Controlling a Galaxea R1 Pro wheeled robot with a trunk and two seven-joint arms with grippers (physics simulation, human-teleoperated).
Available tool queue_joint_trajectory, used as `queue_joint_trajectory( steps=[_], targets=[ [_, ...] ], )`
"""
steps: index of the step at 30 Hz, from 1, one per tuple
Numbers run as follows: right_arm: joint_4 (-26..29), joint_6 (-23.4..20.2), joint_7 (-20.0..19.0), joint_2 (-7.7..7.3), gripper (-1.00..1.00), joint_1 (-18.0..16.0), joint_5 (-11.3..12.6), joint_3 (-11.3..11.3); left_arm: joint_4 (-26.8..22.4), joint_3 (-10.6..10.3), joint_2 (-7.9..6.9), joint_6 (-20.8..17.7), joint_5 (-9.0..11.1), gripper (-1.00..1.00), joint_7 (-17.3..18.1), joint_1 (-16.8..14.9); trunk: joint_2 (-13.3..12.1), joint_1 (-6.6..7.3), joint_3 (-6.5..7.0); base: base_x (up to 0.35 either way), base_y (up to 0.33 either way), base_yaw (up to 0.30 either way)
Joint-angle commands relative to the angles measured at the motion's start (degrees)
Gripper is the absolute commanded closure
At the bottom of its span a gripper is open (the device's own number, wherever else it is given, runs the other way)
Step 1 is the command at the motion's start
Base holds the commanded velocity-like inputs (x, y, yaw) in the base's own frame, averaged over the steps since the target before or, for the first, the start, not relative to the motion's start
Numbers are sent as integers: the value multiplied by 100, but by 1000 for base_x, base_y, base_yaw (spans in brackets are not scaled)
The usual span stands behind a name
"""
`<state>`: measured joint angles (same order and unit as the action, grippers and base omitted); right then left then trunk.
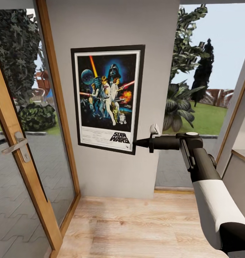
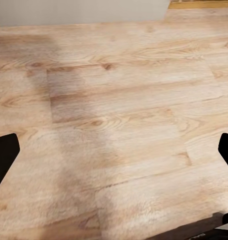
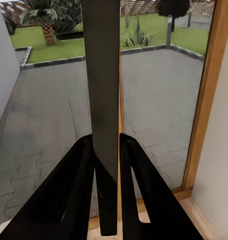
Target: Pick up the poster from the kitchen countertop and hang it on one of the wall nails in the kitchen.
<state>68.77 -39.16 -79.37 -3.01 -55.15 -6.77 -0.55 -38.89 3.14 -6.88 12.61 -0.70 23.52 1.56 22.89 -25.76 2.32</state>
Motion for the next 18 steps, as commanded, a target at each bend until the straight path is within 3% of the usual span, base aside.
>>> queue_joint_trajectory(
  steps=[1,18],
  targets=[
    [4,-69,-46,2,100,-5,-35,-6,-4,20,3,6,-8,-100,35,2,3,-2,-1,0,0,0],
    [8,-74,-52,2,100,-13,-33,-2,-4,19,3,-4,-6,-100,33,2,3,-2,-1,1,0,0]
  ],
)
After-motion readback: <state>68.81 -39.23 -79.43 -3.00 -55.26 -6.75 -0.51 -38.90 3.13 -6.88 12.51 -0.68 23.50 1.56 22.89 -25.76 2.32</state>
